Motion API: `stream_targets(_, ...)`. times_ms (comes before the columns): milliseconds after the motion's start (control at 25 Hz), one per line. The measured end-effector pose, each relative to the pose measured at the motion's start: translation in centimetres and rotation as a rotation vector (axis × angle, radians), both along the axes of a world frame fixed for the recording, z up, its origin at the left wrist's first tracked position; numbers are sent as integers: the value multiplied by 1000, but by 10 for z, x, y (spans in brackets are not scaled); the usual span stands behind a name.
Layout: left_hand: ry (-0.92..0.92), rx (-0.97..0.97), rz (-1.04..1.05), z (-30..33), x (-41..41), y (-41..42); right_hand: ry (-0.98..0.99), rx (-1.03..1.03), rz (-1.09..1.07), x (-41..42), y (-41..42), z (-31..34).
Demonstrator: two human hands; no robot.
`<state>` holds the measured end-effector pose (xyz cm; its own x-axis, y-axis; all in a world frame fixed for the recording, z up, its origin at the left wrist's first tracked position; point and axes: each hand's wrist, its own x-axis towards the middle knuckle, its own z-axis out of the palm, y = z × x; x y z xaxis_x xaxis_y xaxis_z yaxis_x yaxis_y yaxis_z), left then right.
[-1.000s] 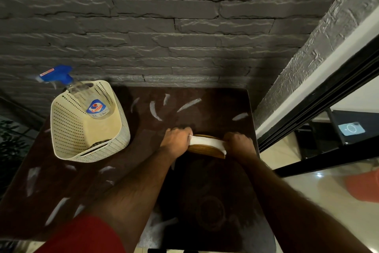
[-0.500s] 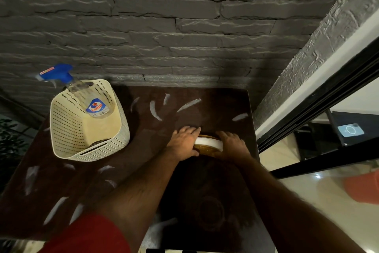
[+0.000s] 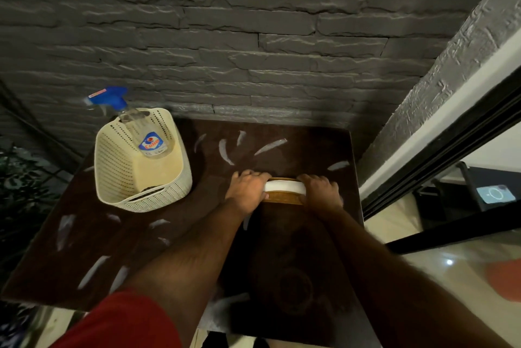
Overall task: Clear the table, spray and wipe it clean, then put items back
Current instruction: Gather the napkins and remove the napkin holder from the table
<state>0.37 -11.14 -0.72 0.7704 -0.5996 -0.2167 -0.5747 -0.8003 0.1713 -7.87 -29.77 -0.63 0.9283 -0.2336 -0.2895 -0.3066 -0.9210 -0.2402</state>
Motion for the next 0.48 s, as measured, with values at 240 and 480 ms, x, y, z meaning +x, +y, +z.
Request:
stream_targets(240,-89,-35,116,33,1,48,-66,-34,96,20,40,34)
stream_targets(480,-153,-78,246,63,-10,124,-142,-34,264,35,105,73)
